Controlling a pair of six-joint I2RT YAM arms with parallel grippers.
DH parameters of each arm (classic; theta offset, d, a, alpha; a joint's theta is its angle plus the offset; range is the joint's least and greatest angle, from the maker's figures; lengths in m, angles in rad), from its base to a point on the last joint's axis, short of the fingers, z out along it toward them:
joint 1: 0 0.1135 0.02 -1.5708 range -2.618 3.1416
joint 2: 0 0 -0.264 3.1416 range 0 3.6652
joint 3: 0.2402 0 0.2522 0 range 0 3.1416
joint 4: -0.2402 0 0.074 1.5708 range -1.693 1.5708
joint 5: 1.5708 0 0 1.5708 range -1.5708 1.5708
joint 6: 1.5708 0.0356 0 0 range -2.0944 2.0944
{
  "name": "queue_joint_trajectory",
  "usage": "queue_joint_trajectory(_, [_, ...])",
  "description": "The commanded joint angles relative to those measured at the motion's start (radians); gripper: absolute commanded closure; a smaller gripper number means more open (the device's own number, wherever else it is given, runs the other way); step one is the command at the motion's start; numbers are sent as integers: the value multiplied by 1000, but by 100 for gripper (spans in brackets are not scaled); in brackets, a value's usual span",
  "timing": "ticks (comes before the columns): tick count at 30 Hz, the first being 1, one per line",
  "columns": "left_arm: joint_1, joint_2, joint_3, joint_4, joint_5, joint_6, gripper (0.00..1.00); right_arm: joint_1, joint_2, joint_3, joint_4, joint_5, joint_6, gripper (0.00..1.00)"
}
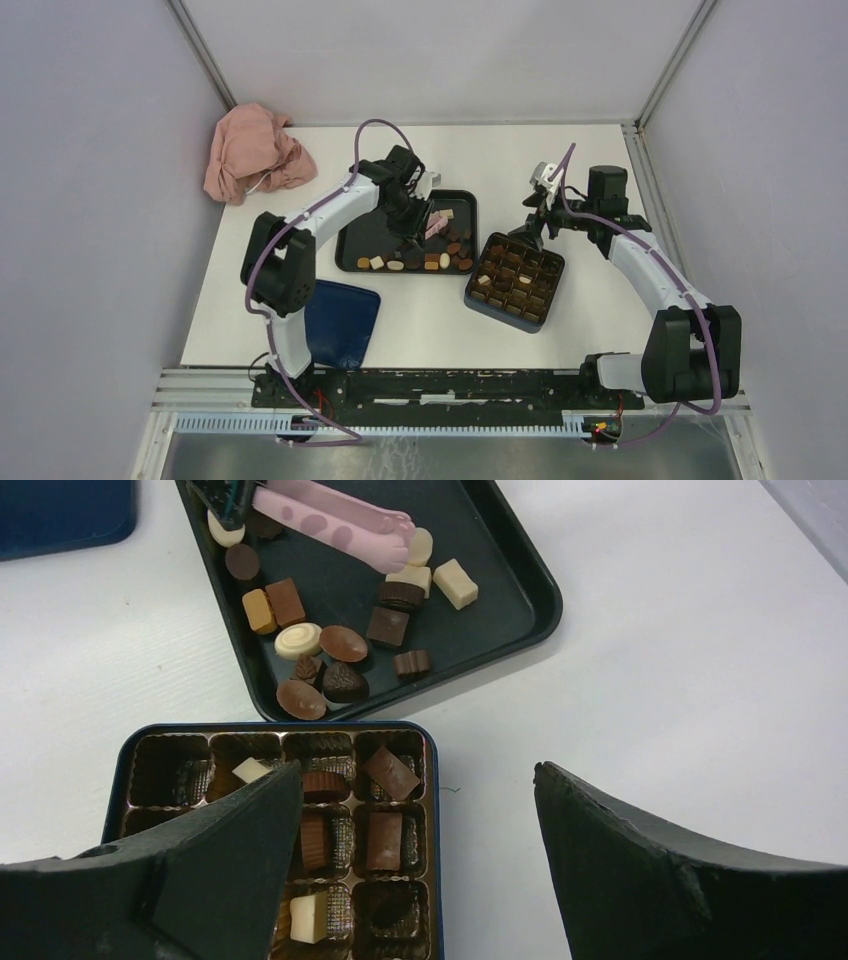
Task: Pack the chocolate
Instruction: Pick up the fake chocolate from the plate.
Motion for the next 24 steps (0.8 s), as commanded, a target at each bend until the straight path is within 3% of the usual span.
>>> queue_joint_trajectory(1, [-35, 58, 101, -76, -73, -13, 62, -6, -12, 37, 10, -41, -24, 10])
queue_joint_trajectory(10, [-64, 129, 198, -133, -114, -1, 63, -10, -14, 41, -9, -60, -38, 10])
queue_joint_trajectory(24, [-71, 174, 229, -164, -151, 6, 66, -17, -12, 46, -25, -86, -48, 10])
